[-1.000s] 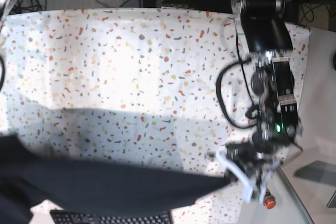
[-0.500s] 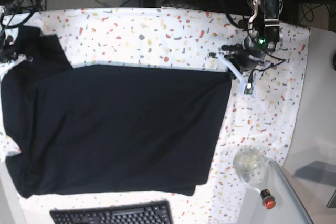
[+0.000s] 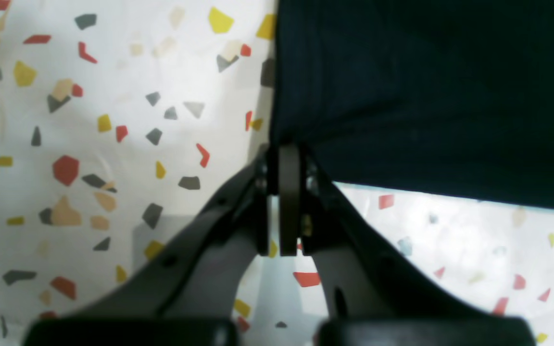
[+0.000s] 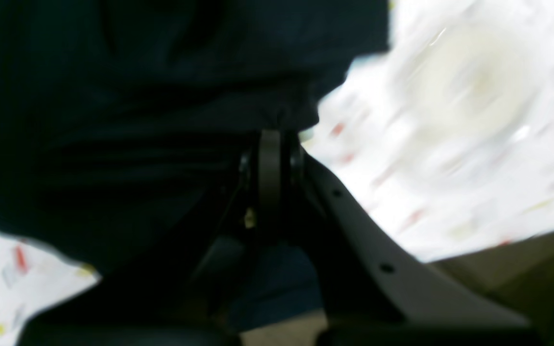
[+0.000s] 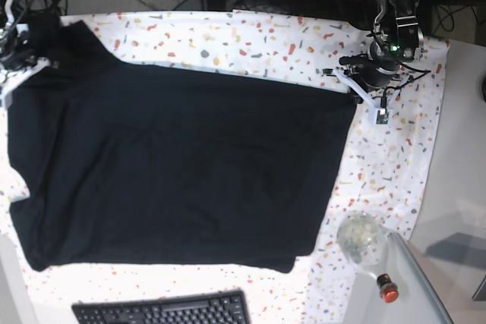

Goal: Layout the t-shirt on the table in an organized manner, then fold the t-shirt properly
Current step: 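Lift the shirt with both grippers and lay it flat across the cloth, then grasp the shirt's edge with both grippers and pull it taut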

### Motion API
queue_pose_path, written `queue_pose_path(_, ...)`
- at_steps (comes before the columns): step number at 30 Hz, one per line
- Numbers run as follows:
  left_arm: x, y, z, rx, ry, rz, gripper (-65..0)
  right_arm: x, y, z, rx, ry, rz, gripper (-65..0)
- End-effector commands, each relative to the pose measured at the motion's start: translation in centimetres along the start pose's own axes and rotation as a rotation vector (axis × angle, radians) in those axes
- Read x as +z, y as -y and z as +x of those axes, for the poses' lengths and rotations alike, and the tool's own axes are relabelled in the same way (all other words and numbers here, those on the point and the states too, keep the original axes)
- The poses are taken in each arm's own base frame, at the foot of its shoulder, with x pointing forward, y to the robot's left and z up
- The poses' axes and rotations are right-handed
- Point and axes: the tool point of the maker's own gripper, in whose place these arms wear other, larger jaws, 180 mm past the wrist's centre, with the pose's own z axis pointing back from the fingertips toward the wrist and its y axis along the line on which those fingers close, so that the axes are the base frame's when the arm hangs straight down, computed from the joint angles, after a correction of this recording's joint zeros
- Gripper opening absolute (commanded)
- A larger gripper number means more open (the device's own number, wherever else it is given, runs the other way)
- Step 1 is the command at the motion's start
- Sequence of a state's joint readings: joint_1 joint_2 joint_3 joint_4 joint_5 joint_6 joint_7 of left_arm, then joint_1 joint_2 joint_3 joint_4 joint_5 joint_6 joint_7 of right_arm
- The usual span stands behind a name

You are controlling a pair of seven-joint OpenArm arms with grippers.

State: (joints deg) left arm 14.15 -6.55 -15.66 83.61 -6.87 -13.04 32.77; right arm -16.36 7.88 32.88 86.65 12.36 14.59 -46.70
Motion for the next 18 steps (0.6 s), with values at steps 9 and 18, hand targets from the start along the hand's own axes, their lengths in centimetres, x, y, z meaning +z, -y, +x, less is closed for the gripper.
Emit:
queue_pose_path(9, 0.4, -0.2, 0.7, -0.005, 0.033, 0.009, -65.0, 3.5, 0.7, -0.9, -0.064, -0.02, -0.008, -38.0)
queue_pose_path(18, 0.4, -0.2, 0.4, -0.002, 0.025, 0.008, -65.0, 6.2, 2.8, 4.0, -0.052, 0.166, -0.062, -27.2)
